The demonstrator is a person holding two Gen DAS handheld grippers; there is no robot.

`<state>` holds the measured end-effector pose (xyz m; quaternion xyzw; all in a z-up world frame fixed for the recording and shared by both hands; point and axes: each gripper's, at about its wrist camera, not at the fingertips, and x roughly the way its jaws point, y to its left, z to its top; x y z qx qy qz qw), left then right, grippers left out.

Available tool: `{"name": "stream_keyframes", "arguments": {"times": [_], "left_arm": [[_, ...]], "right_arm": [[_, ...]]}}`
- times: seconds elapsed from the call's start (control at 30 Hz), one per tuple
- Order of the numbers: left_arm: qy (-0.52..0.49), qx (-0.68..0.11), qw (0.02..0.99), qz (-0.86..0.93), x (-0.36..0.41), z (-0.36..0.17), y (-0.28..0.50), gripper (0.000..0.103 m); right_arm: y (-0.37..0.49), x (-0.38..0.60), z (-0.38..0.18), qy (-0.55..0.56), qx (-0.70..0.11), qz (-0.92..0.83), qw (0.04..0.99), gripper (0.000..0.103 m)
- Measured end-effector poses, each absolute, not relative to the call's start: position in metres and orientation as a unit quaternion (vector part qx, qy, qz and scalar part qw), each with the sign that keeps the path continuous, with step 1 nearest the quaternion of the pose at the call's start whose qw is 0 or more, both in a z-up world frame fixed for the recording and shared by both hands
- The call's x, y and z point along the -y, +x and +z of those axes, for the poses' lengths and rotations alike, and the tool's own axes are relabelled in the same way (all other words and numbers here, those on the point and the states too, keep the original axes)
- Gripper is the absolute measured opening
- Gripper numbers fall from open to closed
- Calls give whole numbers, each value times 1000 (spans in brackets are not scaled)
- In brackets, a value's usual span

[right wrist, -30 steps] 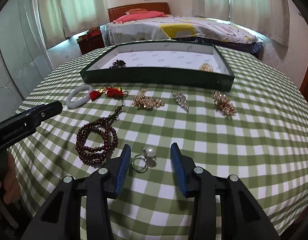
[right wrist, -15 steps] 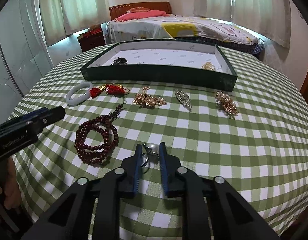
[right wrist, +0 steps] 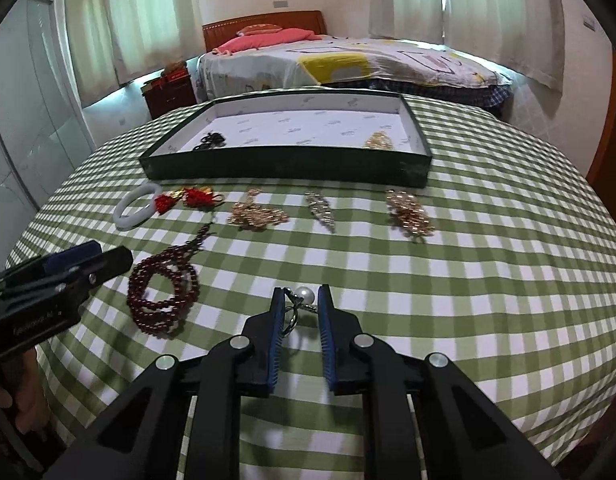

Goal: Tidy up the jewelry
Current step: 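Grasp the dark red bead bracelet with the left tool while the right tool holds the ring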

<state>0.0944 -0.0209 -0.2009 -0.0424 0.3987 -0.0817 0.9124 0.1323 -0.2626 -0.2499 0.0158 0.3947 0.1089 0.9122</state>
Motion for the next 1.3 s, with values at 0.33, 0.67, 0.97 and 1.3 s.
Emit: {"name": "stream_keyframes", "arguments": {"times": [0.33, 0.67, 0.97, 1.3], "left_arm": [[6, -413, 904, -112, 67, -212, 99, 62], [-1, -418, 901, -113, 69, -220, 102, 68], [3, -415, 904, -101, 62, -218, 100, 32], [-12, -411, 905, -109, 52, -217, 96, 15]], "right_arm": [[135, 283, -251, 38, -391, 100, 914, 18], [135, 283, -254, 41, -394, 104, 912, 18], [134, 280, -255, 36, -395, 106, 912, 18], [133, 276, -255, 30, -395, 109, 912, 18]]}}
